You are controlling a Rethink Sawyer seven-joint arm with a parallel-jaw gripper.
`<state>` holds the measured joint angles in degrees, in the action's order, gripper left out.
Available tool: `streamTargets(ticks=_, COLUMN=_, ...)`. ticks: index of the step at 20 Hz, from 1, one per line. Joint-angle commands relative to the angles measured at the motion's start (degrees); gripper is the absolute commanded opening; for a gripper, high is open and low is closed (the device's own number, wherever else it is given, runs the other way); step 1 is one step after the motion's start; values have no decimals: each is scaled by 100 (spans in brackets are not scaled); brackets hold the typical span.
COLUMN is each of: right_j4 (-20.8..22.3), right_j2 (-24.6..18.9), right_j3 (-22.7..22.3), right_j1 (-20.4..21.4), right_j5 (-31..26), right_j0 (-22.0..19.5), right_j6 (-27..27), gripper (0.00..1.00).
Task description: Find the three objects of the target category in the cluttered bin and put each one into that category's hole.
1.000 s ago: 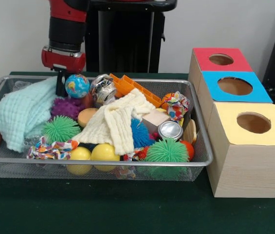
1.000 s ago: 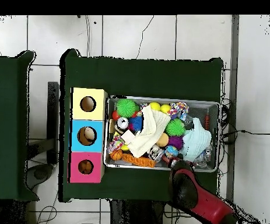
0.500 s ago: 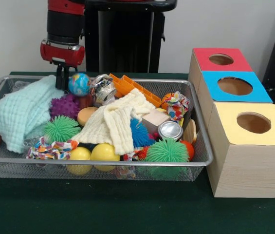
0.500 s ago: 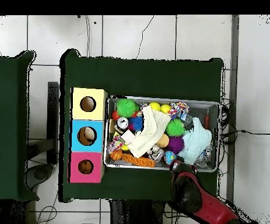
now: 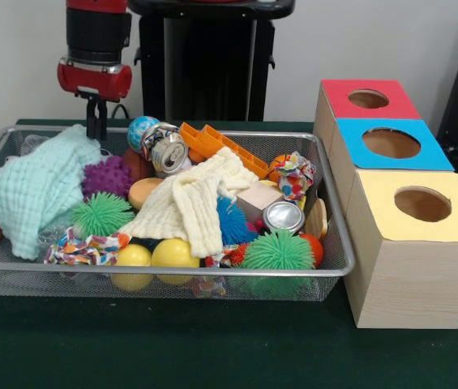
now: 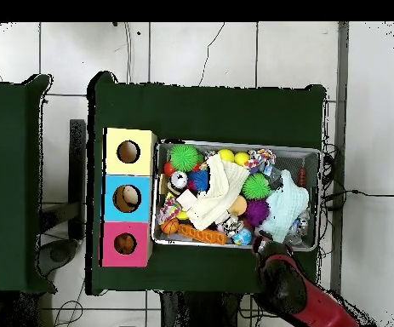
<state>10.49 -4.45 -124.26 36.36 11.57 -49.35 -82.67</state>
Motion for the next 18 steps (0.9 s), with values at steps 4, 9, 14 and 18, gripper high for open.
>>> streamTargets(ticks=4, right_j4=9, right_j2=-813, right_j3=171, right_j1=443, right_j5=-1150, right_j0=-203, right_j6=-745, gripper=0)
streamTargets(ticks=9, right_j4=-104, right_j2=-909, right_j3=254, right_j1=575, right_j5=-1476, right_j0=-186, right_j6=-734, gripper=0)
streamTargets(ticks=14, right_j4=-78, right_j2=-916, right_j3=305, right_j1=582, right_j5=-1531, right_j0=-148, right_j6=-739, gripper=0)
streamTargets(ticks=18, right_j4=-111, right_j2=-914, right_j3=373, right_j1=570, right_j5=-1611, right_j0=-100, right_j6=-737, gripper=0)
